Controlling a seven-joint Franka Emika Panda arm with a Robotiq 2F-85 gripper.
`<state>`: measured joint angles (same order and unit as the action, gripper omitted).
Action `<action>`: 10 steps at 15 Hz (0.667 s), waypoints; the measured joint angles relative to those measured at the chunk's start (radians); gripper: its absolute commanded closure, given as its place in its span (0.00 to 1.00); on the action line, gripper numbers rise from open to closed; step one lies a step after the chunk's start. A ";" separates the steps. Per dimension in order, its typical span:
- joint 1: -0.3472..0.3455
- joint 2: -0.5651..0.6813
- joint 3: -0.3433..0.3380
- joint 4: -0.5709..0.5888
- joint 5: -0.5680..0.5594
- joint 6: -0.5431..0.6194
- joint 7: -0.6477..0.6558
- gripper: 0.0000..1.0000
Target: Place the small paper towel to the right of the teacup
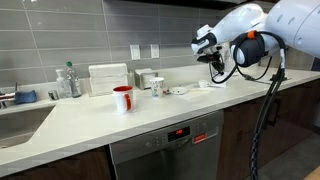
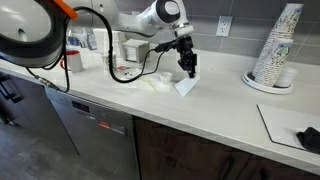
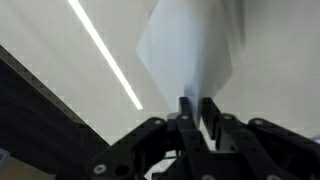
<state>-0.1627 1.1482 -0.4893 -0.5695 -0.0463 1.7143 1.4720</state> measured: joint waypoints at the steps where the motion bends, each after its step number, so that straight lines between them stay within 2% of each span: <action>1: 0.000 0.000 0.000 0.005 0.000 0.000 0.007 0.41; 6: -0.003 -0.003 0.006 0.053 0.008 0.009 0.012 0.03; 7: -0.011 -0.004 0.039 0.072 0.005 0.008 -0.011 0.00; 10: -0.038 -0.010 0.157 0.137 0.000 -0.001 -0.120 0.00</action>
<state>-0.2007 1.1378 -0.3321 -0.4320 -0.0459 1.7136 1.3515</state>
